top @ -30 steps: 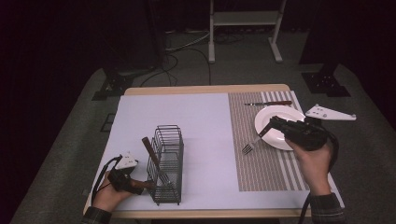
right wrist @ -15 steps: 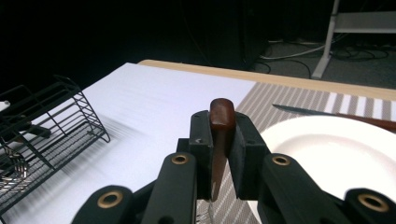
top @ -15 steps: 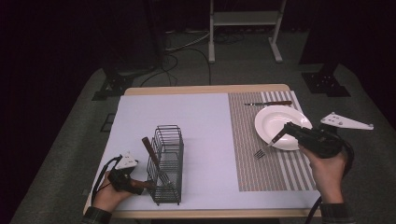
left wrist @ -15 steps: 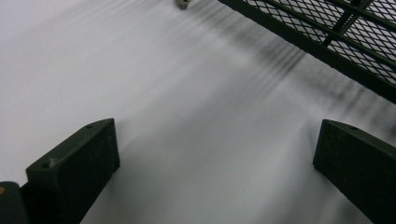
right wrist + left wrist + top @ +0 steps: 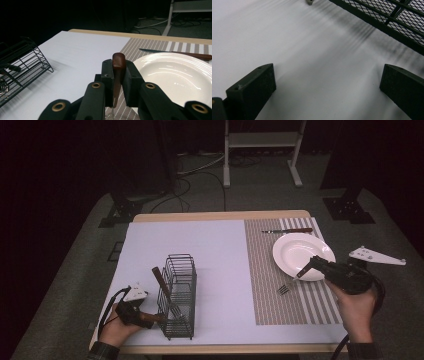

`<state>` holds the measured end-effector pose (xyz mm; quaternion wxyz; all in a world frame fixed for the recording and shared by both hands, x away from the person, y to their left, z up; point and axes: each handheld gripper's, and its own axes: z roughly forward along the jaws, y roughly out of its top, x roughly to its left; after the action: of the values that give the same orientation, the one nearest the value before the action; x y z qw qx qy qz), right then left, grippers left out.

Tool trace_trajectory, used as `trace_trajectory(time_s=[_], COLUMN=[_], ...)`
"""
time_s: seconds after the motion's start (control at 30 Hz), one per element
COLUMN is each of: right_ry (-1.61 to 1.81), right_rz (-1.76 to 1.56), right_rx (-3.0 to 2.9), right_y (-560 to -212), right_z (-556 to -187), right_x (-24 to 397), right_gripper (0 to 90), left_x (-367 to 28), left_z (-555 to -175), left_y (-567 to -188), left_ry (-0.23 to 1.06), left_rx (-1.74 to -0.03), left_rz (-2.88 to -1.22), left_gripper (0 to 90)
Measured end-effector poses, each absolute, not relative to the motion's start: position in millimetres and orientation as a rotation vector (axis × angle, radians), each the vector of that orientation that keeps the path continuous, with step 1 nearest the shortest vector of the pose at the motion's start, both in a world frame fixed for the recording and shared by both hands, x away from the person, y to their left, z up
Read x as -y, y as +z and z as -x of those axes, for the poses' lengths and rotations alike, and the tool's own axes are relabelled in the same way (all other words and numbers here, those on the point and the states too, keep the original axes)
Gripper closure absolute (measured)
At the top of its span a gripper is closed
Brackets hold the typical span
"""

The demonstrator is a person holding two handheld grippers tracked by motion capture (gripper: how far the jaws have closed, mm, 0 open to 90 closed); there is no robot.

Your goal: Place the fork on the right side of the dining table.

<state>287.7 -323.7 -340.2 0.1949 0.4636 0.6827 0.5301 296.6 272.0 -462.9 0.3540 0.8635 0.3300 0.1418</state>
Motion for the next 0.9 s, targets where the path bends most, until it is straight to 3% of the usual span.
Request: trace_trajectory(time_s=[0.9], right_ry=[1.427], right_rz=[-1.353], right_rx=[-1.856], right_y=[-357], right_z=[-285], right_x=[345], right_gripper=[70.4], left_x=[-272], left_z=[-297], left_y=[-463], left_ry=[0.367], left_rx=[-0.853], left_rz=[-2.233], left_gripper=[0.0])
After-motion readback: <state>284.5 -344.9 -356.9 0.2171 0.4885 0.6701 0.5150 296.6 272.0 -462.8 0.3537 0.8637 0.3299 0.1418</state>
